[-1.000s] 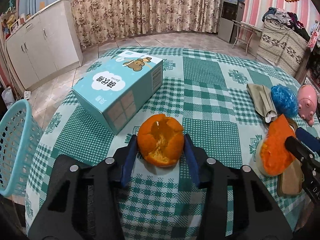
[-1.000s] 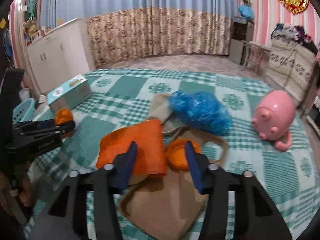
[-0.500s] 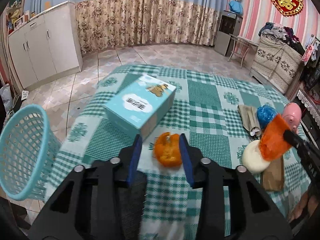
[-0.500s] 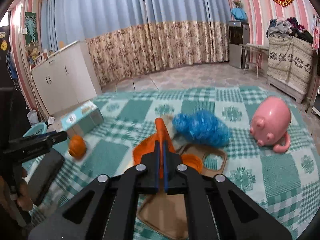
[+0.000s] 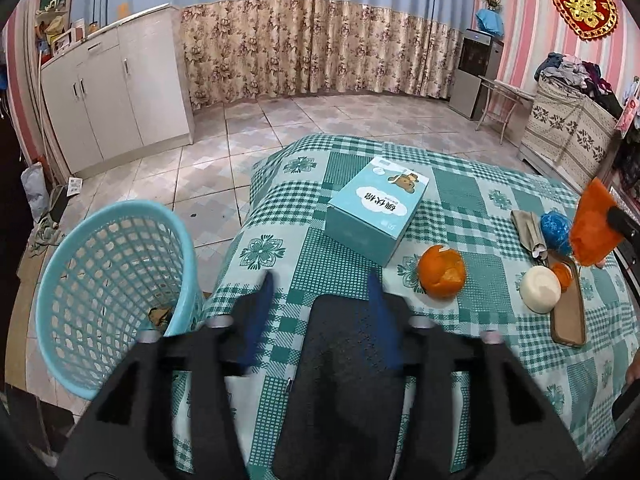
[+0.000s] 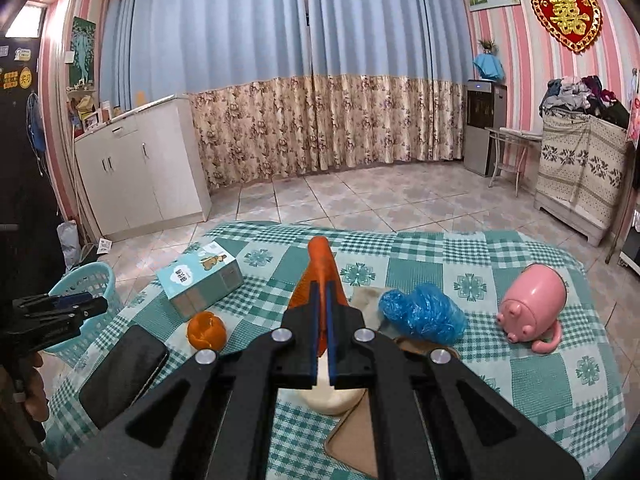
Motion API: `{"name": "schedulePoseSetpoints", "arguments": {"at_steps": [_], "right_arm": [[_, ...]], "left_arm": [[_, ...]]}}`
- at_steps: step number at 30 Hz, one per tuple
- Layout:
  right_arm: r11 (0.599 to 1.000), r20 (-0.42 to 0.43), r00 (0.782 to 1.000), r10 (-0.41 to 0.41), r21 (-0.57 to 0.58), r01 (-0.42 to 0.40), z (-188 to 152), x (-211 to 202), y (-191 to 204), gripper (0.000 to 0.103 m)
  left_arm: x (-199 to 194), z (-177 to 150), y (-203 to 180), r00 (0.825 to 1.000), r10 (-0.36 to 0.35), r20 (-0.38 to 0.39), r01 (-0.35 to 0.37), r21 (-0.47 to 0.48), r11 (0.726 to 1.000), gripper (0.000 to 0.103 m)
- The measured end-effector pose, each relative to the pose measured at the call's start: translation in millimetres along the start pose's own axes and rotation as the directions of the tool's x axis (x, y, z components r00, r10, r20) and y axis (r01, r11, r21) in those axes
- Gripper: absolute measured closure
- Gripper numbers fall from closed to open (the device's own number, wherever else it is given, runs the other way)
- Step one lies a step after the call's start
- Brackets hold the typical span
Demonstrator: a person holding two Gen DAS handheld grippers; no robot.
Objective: Collect trash
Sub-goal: 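Carry the orange peel and orange bag over the basket and open both tools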
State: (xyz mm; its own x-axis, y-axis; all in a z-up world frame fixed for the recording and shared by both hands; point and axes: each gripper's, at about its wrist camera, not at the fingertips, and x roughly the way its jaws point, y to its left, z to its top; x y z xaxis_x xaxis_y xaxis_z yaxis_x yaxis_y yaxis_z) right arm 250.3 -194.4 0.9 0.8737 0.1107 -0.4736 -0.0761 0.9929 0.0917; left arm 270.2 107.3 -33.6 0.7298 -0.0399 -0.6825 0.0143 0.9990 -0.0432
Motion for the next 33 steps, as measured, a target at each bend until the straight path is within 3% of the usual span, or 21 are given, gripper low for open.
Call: {"name": "schedulePoseSetpoints", "arguments": {"at_steps": [2, 7, 12, 17, 21, 24, 26, 28, 33], "right_arm": [[1.000, -0.010, 1.000, 0.001, 0.007, -0.001, -3, 3, -4, 0.100], [1.000, -0.027, 1.000, -0.013, 0.001, 0.013, -15, 9, -19, 0.100], [0.998, -0.026, 1.000, 0.002, 0.055, -0.001, -21, 11, -40, 0.100], [0.998, -0.018, 1.000, 0.008, 0.062, -0.006, -23, 11, -46, 0.100], [0.998, -0.020, 1.000, 0.015, 0.064, -0.014, -26, 12, -46, 0.100], [0.998, -0.020, 1.000, 0.016, 0.058, -0.015, -27, 11, -45, 0.100], [0.998, -0.021, 1.000, 0.018, 0.060, -0.017, -27, 11, -44, 0.100], [0.998, -0.027, 0.999, 0.018, 0.058, -0.016, -29, 11, -43, 0.100], [0.999, -0.052, 0.998, 0.019, 0.046, -0.016, -32, 14, -35, 0.100]], "left_arm": [[-1, 0, -9, 1.000, -0.003, 0.018, 0.002, 0.009, 1.000, 0.033], [14, -3, -43, 0.999, -0.037, 0.002, 0.037, 0.021, 0.999, 0.025], [51, -11, -81, 0.997, -0.062, -0.049, 0.063, 0.031, 0.998, 0.024], [85, -19, -110, 0.996, -0.003, -0.090, 0.011, 0.091, 0.996, 0.024], [104, -17, -113, 0.993, 0.008, -0.120, 0.001, 0.073, 0.997, 0.024], [111, -14, -117, 0.990, 0.000, -0.138, 0.011, 0.073, 0.997, 0.035], [110, -15, -119, 0.991, -0.012, -0.135, 0.024, 0.084, 0.996, 0.051], [108, -16, -120, 0.991, -0.019, -0.134, 0.031, 0.091, 0.995, 0.059], [94, -14, -112, 0.990, -0.041, -0.131, 0.052, 0.081, 0.995, 0.066]]}}
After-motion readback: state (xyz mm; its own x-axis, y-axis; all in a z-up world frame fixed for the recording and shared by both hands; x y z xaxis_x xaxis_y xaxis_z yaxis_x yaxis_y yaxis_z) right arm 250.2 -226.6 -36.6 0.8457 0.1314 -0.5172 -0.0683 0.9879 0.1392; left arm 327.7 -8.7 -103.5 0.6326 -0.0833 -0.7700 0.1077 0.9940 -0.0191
